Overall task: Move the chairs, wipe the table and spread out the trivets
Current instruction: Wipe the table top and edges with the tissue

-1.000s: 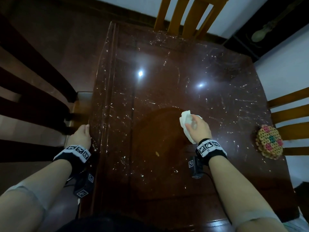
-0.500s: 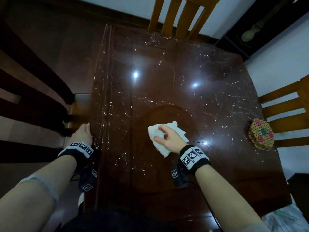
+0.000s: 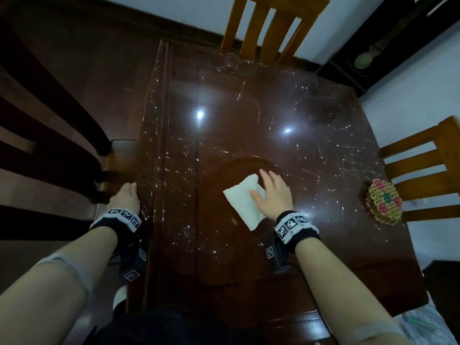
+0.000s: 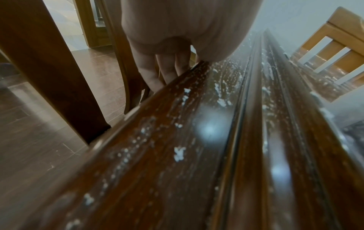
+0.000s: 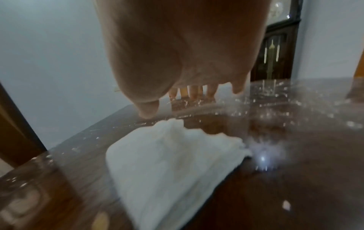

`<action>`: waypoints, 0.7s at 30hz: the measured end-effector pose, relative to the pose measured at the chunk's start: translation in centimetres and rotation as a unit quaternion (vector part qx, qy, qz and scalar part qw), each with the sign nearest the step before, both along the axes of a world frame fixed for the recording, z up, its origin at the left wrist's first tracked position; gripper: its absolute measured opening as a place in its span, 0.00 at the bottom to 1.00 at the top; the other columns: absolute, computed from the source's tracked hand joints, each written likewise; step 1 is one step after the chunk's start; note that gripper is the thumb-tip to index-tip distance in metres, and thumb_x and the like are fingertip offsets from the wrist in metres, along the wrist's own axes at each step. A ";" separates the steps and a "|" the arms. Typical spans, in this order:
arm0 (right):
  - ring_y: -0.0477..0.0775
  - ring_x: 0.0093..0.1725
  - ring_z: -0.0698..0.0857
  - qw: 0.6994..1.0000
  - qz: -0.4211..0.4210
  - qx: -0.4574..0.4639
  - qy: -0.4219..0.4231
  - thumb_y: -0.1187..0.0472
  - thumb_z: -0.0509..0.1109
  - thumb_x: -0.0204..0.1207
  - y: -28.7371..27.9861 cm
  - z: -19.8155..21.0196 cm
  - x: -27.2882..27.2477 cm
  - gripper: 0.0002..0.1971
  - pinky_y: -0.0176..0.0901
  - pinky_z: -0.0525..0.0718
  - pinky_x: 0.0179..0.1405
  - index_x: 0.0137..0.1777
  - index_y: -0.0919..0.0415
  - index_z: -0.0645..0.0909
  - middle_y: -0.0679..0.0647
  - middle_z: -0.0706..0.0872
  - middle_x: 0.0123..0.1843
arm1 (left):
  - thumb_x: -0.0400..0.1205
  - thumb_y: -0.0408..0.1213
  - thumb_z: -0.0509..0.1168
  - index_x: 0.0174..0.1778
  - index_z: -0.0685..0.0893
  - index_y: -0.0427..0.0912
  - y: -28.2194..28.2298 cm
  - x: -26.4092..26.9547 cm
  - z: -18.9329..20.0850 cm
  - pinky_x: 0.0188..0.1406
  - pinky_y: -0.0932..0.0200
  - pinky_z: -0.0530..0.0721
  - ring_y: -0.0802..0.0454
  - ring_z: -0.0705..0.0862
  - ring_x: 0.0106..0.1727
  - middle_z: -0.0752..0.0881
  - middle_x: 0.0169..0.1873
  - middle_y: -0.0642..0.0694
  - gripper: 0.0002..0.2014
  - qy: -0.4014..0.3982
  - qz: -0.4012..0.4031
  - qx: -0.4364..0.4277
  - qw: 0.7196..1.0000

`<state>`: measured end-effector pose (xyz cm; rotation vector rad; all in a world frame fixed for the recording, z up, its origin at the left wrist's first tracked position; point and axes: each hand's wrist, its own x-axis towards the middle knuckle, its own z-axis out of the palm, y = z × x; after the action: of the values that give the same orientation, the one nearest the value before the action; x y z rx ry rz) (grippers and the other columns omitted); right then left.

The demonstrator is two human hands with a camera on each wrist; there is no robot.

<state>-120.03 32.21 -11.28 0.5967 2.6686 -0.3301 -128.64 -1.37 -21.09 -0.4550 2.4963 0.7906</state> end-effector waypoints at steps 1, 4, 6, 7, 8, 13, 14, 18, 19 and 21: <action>0.58 0.85 0.42 0.999 0.024 -0.015 -0.024 0.39 0.54 0.83 -0.6 -0.8 0.1 0.34 0.61 0.45 0.83 0.85 0.45 0.45 0.52 0.43 0.87 | 0.89 0.51 0.42 0.54 0.74 0.37 0.0 0.0 0.0 0.48 0.43 0.73 0.30 0.81 0.51 0.81 0.48 0.30 0.22 0.002 -0.001 0.001 1.000; 0.63 0.84 0.34 0.990 0.099 -0.022 -0.098 0.39 0.46 0.86 -2.7 -3.5 1.1 0.33 0.59 0.40 0.82 0.85 0.47 0.40 0.57 0.34 0.86 | 0.90 0.50 0.43 0.51 0.73 0.36 0.1 0.1 0.1 0.47 0.43 0.73 0.30 0.80 0.49 0.80 0.45 0.30 0.22 0.010 -0.002 0.003 1.000; 0.61 0.84 0.32 0.989 0.120 -0.031 -0.086 0.42 0.43 0.87 -3.9 -4.4 1.9 0.31 0.56 0.37 0.81 0.85 0.47 0.38 0.55 0.31 0.85 | 0.90 0.50 0.42 0.51 0.73 0.35 0.1 0.1 0.1 0.45 0.43 0.72 0.31 0.79 0.46 0.80 0.44 0.30 0.22 0.012 -0.001 0.003 1.000; 0.60 0.84 0.32 0.989 0.127 -0.040 -0.072 0.44 0.43 0.88 -4.4 -4.6 2.2 0.29 0.53 0.35 0.81 0.85 0.46 0.39 0.53 0.32 0.85 | 0.90 0.49 0.42 0.51 0.73 0.35 0.1 0.1 0.1 0.44 0.44 0.71 0.32 0.79 0.46 0.80 0.44 0.30 0.22 0.015 -0.002 0.003 1.000; 0.58 0.84 0.32 0.988 0.135 -0.051 -0.059 0.46 0.44 0.88 -4.8 -4.6 2.6 0.28 0.51 0.34 0.80 0.85 0.46 0.40 0.52 0.33 0.86 | 0.90 0.49 0.42 0.51 0.73 0.35 0.2 0.1 0.2 0.44 0.44 0.71 0.33 0.79 0.45 0.80 0.43 0.30 0.22 0.017 -0.002 0.002 1.000; 0.45 0.83 0.49 0.972 0.076 -0.217 0.042 0.55 0.52 0.89 -6.9 -4.5 4.8 0.22 0.44 0.46 0.81 0.82 0.46 0.62 0.46 0.58 0.85 | 0.90 0.48 0.42 0.54 0.74 0.34 0.3 0.3 0.7 0.43 0.44 0.70 0.33 0.78 0.46 0.79 0.42 0.31 0.22 0.017 -0.002 0.004 1.000; 0.48 0.81 0.61 0.964 0.005 -0.255 0.072 0.55 0.54 0.88 -7.1 -4.1 5.2 0.21 0.45 0.60 0.78 0.80 0.47 0.67 0.48 0.70 0.80 | 0.90 0.48 0.43 0.55 0.74 0.34 0.3 0.2 0.9 0.44 0.44 0.70 0.31 0.79 0.49 0.80 0.44 0.30 0.22 0.014 -0.004 0.005 1.000; 0.56 0.61 0.84 0.909 -0.248 -0.261 0.210 0.55 0.58 0.87 -4.6 -2.8 4.7 0.19 0.50 0.81 0.64 0.74 0.59 0.76 0.55 0.85 0.61 | 0.90 0.49 0.43 0.63 0.74 0.35 0.1 -0.1 1.0 0.53 0.41 0.72 0.27 0.79 0.58 0.80 0.56 0.28 0.23 -0.017 -0.005 0.005 1.000; 0.57 0.63 0.83 0.902 -0.278 -0.235 0.231 0.53 0.57 0.87 -3.2 -2.7 4.3 0.20 0.54 0.80 0.67 0.75 0.58 0.75 0.57 0.84 0.64 | 0.90 0.49 0.43 0.65 0.74 0.36 -0.1 -0.2 0.9 0.57 0.40 0.73 0.27 0.78 0.60 0.80 0.59 0.28 0.23 -0.022 -0.007 0.006 1.000; 0.61 0.67 0.81 0.902 -0.312 -0.174 0.243 0.49 0.54 0.87 0.3 -2.7 3.7 0.22 0.59 0.77 0.70 0.77 0.56 0.72 0.59 0.81 0.69 | 0.90 0.49 0.43 0.70 0.72 0.38 -0.2 -0.6 1.0 0.62 0.40 0.72 0.28 0.77 0.63 0.78 0.63 0.29 0.23 -0.027 -0.006 0.009 1.000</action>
<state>-116.34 32.52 -13.98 1.3891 2.6670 -1.2504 -129.28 -1.59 -20.10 -0.4489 2.4383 0.7842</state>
